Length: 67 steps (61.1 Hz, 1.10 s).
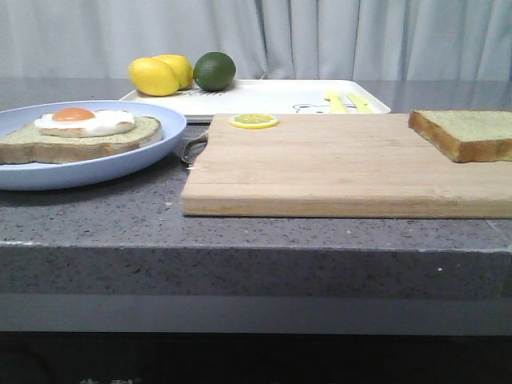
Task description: Place bread and move sandwich to tray
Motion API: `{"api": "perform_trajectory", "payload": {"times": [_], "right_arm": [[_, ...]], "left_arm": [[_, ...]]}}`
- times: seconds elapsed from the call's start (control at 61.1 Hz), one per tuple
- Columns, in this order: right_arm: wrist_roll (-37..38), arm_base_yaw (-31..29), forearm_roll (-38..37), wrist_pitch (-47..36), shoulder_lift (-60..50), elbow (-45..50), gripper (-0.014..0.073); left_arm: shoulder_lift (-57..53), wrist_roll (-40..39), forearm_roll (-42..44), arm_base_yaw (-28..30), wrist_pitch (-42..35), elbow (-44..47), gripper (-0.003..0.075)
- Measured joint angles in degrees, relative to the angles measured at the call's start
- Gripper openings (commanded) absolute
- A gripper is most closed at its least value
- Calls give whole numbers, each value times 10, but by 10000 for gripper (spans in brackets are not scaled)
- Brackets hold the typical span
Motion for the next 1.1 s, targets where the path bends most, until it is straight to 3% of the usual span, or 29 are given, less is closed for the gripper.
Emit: {"api": "perform_trajectory", "payload": {"times": [0.098, 0.458, 0.688, 1.097], "right_arm": [[0, 0, 0, 0, 0, 0, 646], [0, 0, 10, 21, 7, -7, 646], [0, 0, 21, 119, 67, -83, 646], [-5, -2, 22, 311, 279, -234, 646]], "left_arm": [[0, 0, 3, 0, 0, 0, 453], [0, 0, 4, 0, -1, 0, 439], [0, 16, 4, -8, -2, -10, 439], [0, 16, 4, -106, -1, -20, 439]]}}
